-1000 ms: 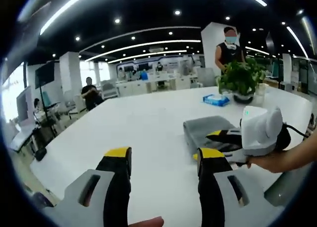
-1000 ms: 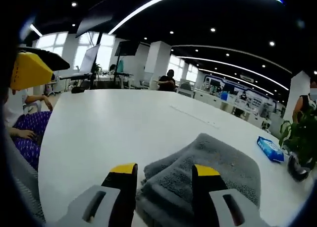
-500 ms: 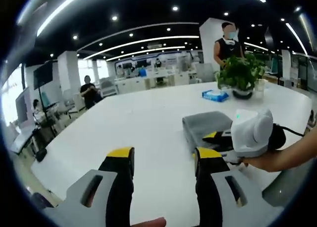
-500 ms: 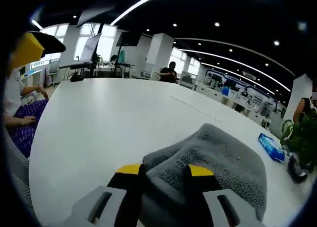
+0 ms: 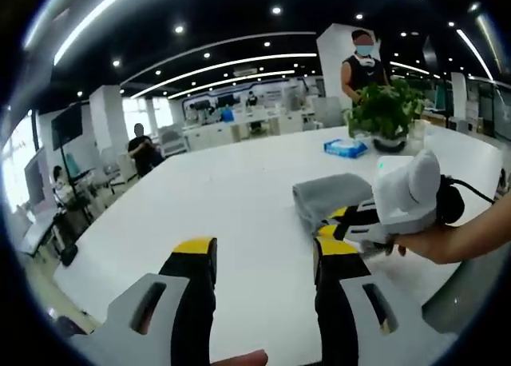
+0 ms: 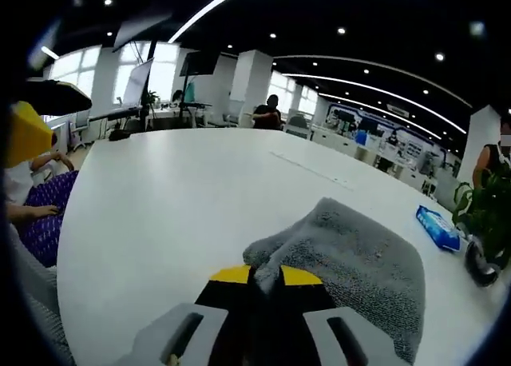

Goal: Open the folded towel by lifting each exposed corner and separating the folded layers until the towel lies flat within the target outline without major curled edges

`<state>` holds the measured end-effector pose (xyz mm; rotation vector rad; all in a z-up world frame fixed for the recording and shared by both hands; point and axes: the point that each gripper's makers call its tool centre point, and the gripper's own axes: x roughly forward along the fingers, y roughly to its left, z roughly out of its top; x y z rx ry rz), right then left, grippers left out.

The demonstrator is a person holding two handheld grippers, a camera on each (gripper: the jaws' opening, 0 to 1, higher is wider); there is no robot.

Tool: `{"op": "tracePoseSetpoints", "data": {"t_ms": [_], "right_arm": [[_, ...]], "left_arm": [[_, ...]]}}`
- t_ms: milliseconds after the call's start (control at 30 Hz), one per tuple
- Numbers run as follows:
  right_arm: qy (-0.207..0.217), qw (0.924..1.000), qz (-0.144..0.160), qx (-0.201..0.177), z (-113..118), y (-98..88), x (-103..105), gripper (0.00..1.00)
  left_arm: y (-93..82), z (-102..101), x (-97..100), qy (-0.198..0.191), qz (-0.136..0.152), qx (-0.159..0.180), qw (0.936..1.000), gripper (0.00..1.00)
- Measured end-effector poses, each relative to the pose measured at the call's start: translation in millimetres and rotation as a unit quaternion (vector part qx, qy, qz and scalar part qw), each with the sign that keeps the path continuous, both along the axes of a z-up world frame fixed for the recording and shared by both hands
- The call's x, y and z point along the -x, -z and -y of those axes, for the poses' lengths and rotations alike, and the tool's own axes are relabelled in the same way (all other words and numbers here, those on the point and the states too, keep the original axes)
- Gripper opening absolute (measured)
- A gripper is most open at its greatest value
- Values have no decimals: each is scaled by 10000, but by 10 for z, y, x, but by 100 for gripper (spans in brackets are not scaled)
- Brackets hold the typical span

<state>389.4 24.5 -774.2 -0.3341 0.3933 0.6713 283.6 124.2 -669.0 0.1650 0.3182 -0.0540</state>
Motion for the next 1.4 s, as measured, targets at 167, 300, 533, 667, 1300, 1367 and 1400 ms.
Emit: {"op": "tracePoseSetpoints", "data": {"t_ms": [167, 300, 533, 667, 1300, 1367, 1400], "right_arm": [[144, 9993, -205, -285, 57, -102, 27, 6], [220, 9981, -299, -487, 78, -197, 27, 6], [381, 9951, -295, -860, 170, -401, -24, 5], [469, 9930, -228, -1062, 238, -548, -53, 5], [1133, 9776, 266, -1753, 902, -1183, -15, 5], [1204, 9761, 327, -1780, 979, -1207, -24, 5], [1230, 9756, 373, -1780, 1027, -1225, -28, 5]], "left_arm": [[-5, -5, 0, 14, -19, -110, 9999, 49], [3, 46, -1, 100, -60, -111, 9999, 49], [4, -3, 4, 71, -63, -142, 9999, 49], [12, 37, 3, 157, -90, -197, 9996, 49], [103, 119, 15, 400, -285, -356, 9982, 49], [98, 162, 8, 491, -259, -356, 9978, 49], [110, 178, -4, 540, -267, -373, 9975, 49]]}}
